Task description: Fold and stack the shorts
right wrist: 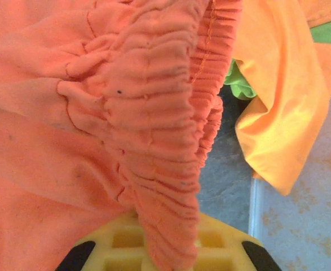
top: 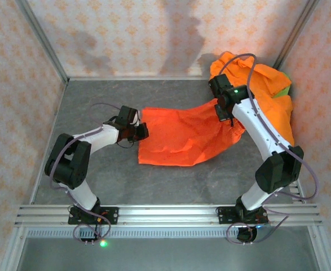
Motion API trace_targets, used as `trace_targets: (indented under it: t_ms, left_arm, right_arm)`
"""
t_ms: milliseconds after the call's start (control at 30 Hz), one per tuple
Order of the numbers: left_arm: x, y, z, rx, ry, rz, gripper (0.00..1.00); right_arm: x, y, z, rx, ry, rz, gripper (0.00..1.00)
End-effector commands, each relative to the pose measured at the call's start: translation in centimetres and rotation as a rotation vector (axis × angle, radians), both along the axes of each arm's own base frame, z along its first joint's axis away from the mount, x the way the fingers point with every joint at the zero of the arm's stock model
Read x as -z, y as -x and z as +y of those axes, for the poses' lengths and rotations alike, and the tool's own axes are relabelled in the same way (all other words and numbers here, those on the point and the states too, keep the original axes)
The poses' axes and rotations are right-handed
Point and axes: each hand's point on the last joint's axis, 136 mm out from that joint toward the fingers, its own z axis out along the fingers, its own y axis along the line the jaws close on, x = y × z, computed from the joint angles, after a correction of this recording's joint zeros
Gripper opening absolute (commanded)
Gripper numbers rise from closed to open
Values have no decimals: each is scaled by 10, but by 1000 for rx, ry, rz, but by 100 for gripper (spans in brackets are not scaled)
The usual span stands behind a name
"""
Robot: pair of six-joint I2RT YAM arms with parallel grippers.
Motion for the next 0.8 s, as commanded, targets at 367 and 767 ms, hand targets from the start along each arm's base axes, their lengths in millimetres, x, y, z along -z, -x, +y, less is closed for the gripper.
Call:
trace_targets:
  t_ms: [367, 767]
  left_arm:
    - [41, 47, -76, 117, 9, 95, 0]
    - [33, 39, -150, 205, 65, 53, 0]
  right_arm:
    - [-50, 9, -35, 1, 253, -3, 0]
    - [-67, 4, 4, 27, 259, -39, 0]
